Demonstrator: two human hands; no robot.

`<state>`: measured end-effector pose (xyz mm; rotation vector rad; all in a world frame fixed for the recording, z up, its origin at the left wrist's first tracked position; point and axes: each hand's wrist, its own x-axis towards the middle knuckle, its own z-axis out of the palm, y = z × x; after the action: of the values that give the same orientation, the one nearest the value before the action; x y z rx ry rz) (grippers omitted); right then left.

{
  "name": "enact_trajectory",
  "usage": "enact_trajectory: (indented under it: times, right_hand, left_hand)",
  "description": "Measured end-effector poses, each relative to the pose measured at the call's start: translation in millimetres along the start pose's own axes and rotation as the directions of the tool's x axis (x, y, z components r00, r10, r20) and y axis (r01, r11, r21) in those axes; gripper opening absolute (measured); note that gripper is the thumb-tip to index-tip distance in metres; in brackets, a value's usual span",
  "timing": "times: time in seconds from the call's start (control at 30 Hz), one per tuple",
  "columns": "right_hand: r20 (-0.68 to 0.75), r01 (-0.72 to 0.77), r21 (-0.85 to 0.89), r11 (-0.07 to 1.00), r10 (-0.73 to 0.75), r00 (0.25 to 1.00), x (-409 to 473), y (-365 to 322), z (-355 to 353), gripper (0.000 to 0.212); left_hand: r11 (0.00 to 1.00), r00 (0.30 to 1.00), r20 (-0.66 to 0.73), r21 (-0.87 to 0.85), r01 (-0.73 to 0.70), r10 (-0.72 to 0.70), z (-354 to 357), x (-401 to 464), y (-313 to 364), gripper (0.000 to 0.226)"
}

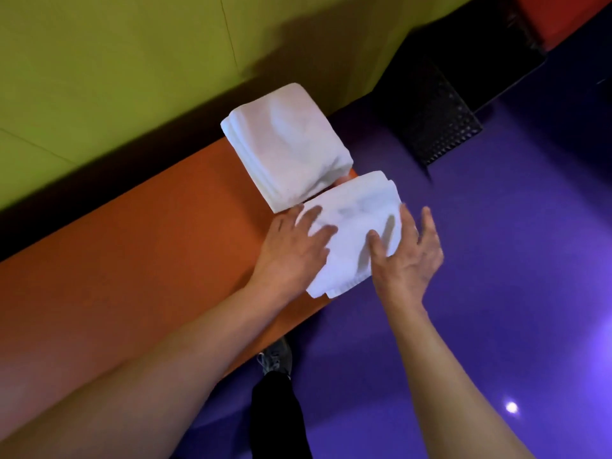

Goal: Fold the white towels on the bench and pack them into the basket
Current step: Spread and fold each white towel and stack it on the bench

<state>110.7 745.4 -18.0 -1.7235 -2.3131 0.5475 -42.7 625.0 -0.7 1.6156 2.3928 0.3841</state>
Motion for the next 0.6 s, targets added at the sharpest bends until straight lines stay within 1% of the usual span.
enact_trajectory:
  times: [0.03, 0.07, 0.1, 0.13, 0.23, 0.3, 0.37, 0.47, 0.53, 0.6]
  right_hand:
    - [0.036, 0.076, -0.017, 0.997, -0.076, 0.997, -2, 2, 5, 0.062]
    - [0.102, 0.114, -0.024, 0.993, -0.111, 0.989, -4, 3, 9, 0.057]
    - [0.171, 0.126, -0.04, 0.991, -0.117, 0.978, -8, 5, 13, 0.056]
    - [0.222, 0.126, -0.063, 0.99, -0.109, 0.969, -9, 7, 16, 0.055]
    - [0.256, 0.121, -0.1, 0.988, -0.092, 0.962, -3, 6, 20, 0.055]
    - [0.241, 0.137, -0.119, 0.983, -0.105, 0.965, 3, 4, 19, 0.052]
    - [0.195, 0.169, -0.14, 0.976, -0.141, 0.971, 4, 2, 17, 0.049]
    - [0.139, 0.234, -0.087, 0.968, -0.221, 0.965, -1, -11, 15, 0.049]
    - [0.128, 0.285, -0.022, 0.958, -0.28, 0.951, -6, -25, 13, 0.05]
    - [0.123, 0.342, 0.032, 0.939, -0.343, 0.931, -12, -43, 9, 0.05]
  left_hand:
    - [0.999, 0.995, 0.104, 0.045, -0.014, 0.01, 5, -7, 2, 0.043]
    - [0.997, 0.978, 0.21, 0.074, 0.001, -0.016, 10, -14, 3, 0.048]
    - [0.995, 0.957, 0.285, 0.089, 0.032, -0.056, 15, -20, 2, 0.052]
    - [0.993, 0.952, 0.295, 0.1, 0.056, -0.083, 17, -23, 1, 0.054]
    - [0.991, 0.947, 0.307, 0.124, 0.056, -0.092, 18, -16, -3, 0.055]
    - [0.992, 0.942, 0.325, 0.116, 0.05, -0.085, 13, -9, -3, 0.055]
    - [0.991, 0.941, 0.326, 0.124, 0.053, -0.091, 8, -8, -1, 0.055]
    - [0.993, 0.954, 0.278, 0.062, 0.1, -0.114, 0, -17, -3, 0.053]
    - [0.992, 0.97, 0.207, 0.002, 0.128, -0.125, -9, -27, -5, 0.051]
    - [0.982, 0.975, 0.136, -0.036, 0.183, -0.176, -20, -38, -9, 0.046]
